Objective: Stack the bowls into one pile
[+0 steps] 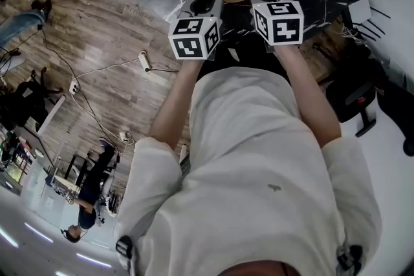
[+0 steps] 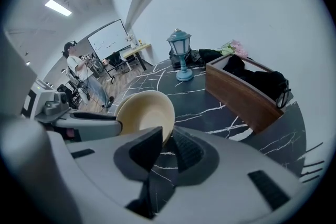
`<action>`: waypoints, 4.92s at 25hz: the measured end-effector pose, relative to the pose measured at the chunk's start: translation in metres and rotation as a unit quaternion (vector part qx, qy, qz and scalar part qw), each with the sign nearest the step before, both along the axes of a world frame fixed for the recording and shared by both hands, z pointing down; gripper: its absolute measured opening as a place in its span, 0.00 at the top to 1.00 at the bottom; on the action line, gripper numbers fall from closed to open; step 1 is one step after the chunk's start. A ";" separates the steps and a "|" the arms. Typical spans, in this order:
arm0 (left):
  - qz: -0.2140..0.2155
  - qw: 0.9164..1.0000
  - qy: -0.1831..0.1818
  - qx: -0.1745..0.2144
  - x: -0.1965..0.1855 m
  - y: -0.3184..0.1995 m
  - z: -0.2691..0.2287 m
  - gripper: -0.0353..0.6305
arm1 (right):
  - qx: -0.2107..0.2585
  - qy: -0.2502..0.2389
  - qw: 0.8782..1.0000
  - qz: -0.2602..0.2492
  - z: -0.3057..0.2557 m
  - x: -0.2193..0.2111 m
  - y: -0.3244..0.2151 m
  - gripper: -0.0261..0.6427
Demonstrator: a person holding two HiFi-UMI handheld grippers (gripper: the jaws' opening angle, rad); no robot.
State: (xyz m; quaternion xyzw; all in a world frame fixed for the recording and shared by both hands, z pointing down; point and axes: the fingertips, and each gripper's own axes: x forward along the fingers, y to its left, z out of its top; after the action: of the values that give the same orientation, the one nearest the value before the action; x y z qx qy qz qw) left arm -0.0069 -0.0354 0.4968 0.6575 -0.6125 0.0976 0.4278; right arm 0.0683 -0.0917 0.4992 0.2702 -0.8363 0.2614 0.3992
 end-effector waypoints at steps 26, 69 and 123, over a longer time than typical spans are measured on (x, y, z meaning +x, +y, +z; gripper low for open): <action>0.099 0.995 0.007 0.008 -0.091 0.006 -0.014 0.85 | -0.005 -0.010 0.994 0.106 -0.013 -0.077 0.034 0.86; 0.186 0.982 -0.023 -0.035 -0.108 0.007 0.029 0.83 | -0.032 0.035 0.988 0.148 0.020 -0.095 0.051 0.84; 0.075 0.997 -0.013 0.024 -0.006 0.101 -0.045 0.85 | 0.030 -0.013 0.999 0.013 -0.038 -0.015 0.117 0.94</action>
State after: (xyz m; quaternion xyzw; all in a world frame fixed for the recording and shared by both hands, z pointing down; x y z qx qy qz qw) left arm -0.0125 0.0654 0.4521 0.7105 -0.5691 0.1236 0.3951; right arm 0.0538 0.0256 0.4611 0.2890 -0.8453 0.2448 0.3768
